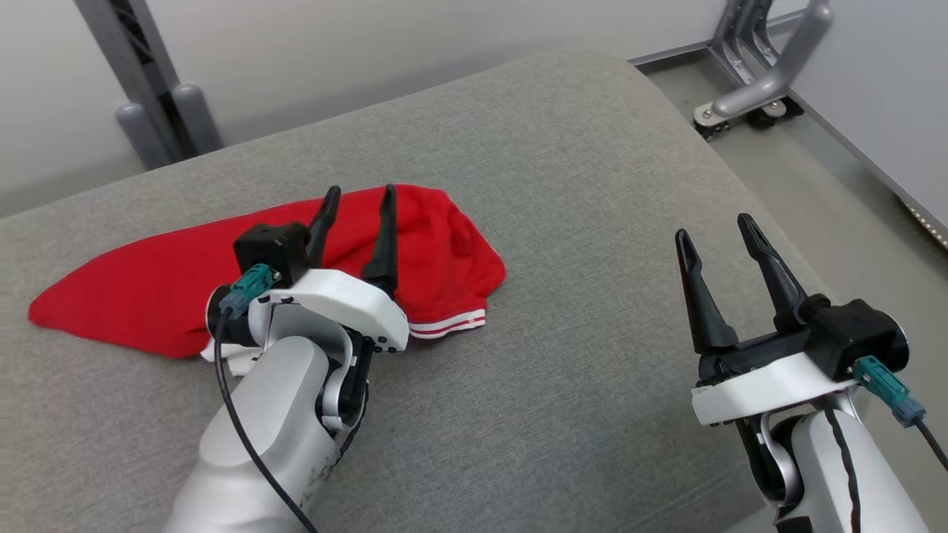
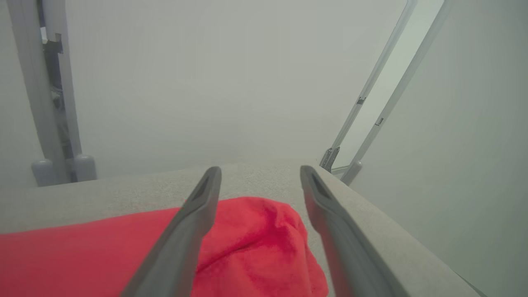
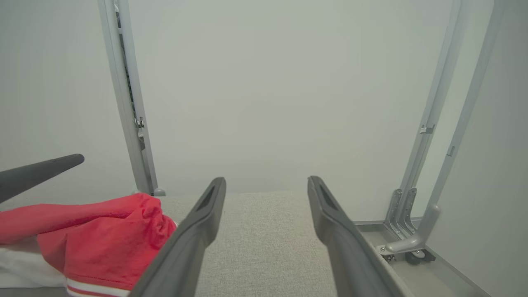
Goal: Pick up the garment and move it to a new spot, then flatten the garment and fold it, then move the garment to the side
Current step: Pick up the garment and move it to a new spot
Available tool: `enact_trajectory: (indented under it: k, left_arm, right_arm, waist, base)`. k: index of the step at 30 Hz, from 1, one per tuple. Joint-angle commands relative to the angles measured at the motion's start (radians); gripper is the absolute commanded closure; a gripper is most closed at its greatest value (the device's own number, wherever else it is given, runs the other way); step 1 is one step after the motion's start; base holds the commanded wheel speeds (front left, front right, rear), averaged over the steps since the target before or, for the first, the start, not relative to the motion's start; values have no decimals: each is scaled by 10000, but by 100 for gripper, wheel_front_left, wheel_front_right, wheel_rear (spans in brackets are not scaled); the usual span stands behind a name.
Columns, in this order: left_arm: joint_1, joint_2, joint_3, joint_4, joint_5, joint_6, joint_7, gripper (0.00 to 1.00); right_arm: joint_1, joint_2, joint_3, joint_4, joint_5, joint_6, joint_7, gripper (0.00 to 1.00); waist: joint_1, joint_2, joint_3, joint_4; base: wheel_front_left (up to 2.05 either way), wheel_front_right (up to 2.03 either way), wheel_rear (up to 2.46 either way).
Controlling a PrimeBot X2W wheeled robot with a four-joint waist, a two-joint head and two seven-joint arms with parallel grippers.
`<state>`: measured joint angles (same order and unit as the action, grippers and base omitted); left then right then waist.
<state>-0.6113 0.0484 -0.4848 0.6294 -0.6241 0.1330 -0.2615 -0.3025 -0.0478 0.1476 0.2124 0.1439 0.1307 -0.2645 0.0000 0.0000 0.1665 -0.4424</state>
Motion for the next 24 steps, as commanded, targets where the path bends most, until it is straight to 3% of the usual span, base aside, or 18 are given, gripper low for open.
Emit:
enact_trajectory:
  k: [1, 12, 16, 24]
  left_arm:
    - [106, 34, 83, -72, 87, -42, -28, 0]
    - [1270, 325, 2392, -2045, 3046, -200, -28, 0]
    - [2799, 302, 3378, -2995, 3665, -653, -28, 0]
    - [5071, 189, 4530, -4012, 4606, -1324, -28, 0]
  right_arm:
    - [28, -56, -28, 28, -90, 1, -24, 0]
    - [355, -61, -210, -34, -425, 1, -24, 0]
    - [714, -59, -273, -11, -688, 1, -24, 0]
    - [1111, -60, -285, 82, -773, 1, -24, 0]
  waist:
    - [0, 0, -142, 280]
    - [0, 0, -923, 2100]
    - [0, 0, -1223, 2849]
    - [0, 0, -1460, 3571]
  base:
    - [0, 0, 0]
    - [0, 0, 0]
    - [0, 0, 0]
    - [0, 0, 0]
